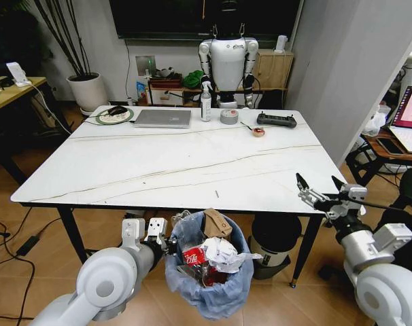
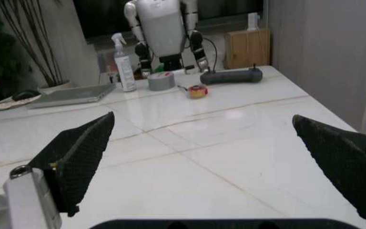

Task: Pick up the trash bin and place the trash from the table into it.

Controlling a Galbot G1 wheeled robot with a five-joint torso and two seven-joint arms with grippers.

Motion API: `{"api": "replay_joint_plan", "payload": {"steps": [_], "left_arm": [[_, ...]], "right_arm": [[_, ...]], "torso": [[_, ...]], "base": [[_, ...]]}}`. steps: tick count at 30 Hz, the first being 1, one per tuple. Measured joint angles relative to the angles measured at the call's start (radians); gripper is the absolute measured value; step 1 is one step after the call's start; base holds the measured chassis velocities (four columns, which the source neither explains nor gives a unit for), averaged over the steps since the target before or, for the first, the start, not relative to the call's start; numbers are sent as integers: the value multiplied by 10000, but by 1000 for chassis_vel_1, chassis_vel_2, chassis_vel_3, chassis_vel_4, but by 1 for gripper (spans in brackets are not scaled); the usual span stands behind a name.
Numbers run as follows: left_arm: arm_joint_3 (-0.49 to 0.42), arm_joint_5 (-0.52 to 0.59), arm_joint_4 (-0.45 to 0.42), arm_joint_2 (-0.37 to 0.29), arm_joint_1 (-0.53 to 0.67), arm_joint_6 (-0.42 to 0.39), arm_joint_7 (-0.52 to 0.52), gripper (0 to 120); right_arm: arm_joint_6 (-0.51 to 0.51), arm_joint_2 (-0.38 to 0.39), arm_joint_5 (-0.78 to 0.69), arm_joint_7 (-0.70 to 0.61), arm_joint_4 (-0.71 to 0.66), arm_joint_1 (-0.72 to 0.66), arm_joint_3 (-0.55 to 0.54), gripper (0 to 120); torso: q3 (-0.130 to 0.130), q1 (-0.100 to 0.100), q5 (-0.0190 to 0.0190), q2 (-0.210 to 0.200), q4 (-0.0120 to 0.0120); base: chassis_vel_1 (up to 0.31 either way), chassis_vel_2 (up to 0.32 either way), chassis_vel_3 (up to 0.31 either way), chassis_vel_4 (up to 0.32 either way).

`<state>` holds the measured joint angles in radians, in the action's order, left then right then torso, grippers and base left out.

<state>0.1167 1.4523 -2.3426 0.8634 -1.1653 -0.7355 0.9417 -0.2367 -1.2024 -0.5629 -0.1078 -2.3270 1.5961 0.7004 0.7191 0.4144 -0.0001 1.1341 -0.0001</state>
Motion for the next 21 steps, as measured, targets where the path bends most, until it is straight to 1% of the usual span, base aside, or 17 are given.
{"api": "replay_joint_plan", "payload": {"steps": [2, 5, 6, 10, 19, 21], "left_arm": [[14, -43, -20, 29, -40, 0, -28, 0], [13, -250, -67, 44, -110, 0, -145, 0], [13, -250, -67, 44, -110, 0, -145, 0], [-16, -823, -73, 129, -311, 0, -452, 0], [-13, -1068, -176, 194, -563, 0, -484, 0], [39, -1149, -202, 207, -649, 0, -471, 0]], "right_arm": [[5, -448, 361, 172, -32, 239, -71, 100], [27, -681, 610, 296, -80, 391, -116, 100], [27, -681, 610, 296, -80, 391, -116, 100], [112, -805, 732, 345, -274, 687, -128, 100], [351, -941, 965, 432, -495, 1284, -73, 100], [478, -1023, 1177, 464, -541, 1547, -212, 100]], "torso": [[1, 0, -2, 0, 1], [1, 0, 0, 0, 2], [1, 0, 0, 0, 2], [1, 0, -1, 0, 2], [-8, -9, 0, -18, 1], [-63, -63, 0, -128, 1]], "base": [[0, 0, 0, 0], [0, 0, 0, 0], [0, 0, 0, 0], [0, 0, 0, 0], [0, 0, 0, 0], [0, 0, 0, 0]]}}
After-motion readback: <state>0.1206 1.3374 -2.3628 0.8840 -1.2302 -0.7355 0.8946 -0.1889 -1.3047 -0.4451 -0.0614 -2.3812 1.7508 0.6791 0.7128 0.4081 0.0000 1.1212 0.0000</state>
